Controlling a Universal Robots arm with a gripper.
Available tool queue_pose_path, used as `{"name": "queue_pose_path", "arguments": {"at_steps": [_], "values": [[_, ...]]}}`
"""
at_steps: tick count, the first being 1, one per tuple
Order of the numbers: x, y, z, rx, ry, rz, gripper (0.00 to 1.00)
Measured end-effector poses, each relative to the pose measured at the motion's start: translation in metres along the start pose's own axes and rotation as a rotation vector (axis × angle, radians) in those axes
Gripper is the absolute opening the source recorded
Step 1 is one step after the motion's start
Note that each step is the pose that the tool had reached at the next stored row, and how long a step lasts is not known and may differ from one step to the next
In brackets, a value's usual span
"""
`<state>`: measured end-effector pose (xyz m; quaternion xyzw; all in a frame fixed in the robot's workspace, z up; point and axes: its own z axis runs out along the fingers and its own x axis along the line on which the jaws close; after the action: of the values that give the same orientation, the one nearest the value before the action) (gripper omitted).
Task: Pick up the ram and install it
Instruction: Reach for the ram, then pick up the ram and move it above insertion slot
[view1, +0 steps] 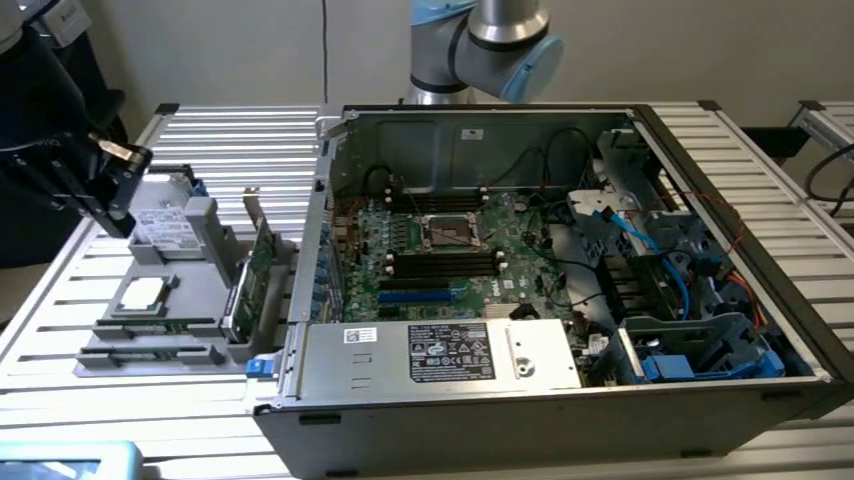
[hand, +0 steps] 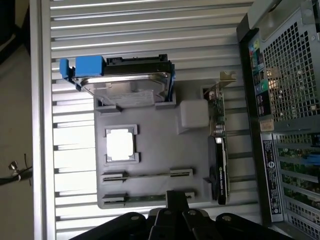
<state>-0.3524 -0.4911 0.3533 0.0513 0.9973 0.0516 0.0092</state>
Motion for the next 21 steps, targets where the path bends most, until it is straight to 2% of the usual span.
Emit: {"name": "queue_pose_path", "arguments": {"at_steps": [5, 21], "values": [[0.0060, -0.0014, 0.0032, 0.0016, -0.0002, 0.000, 0.11], [0.0061, -0.0015, 0.0032, 0.0025, 0.0000, -0.001, 0.11]]}}
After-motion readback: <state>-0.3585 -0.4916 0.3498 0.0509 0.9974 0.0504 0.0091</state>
